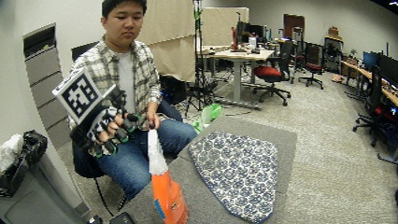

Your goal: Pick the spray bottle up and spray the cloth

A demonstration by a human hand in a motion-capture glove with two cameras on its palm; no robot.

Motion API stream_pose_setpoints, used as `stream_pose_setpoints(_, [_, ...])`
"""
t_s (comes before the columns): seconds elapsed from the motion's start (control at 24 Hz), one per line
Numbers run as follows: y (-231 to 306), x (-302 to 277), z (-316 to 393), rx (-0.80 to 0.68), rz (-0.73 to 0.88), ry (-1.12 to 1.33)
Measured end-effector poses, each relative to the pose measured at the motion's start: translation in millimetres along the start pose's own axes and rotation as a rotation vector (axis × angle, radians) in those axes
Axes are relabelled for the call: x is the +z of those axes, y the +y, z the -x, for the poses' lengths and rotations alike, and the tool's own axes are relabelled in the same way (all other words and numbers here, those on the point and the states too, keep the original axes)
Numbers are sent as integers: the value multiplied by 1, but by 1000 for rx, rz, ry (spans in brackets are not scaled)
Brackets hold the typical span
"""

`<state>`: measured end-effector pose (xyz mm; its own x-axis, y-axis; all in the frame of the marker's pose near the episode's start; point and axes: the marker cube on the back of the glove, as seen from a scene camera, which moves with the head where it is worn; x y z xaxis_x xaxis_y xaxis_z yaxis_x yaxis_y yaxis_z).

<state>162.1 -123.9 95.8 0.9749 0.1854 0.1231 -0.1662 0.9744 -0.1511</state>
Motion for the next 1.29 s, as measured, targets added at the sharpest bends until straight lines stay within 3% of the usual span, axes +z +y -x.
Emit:
stream_pose_setpoints(0.5, [-84,40,-76,34,-84,-223])
stream_pose_setpoints(1.29, [-141,84,-80,-18,-216,-742])
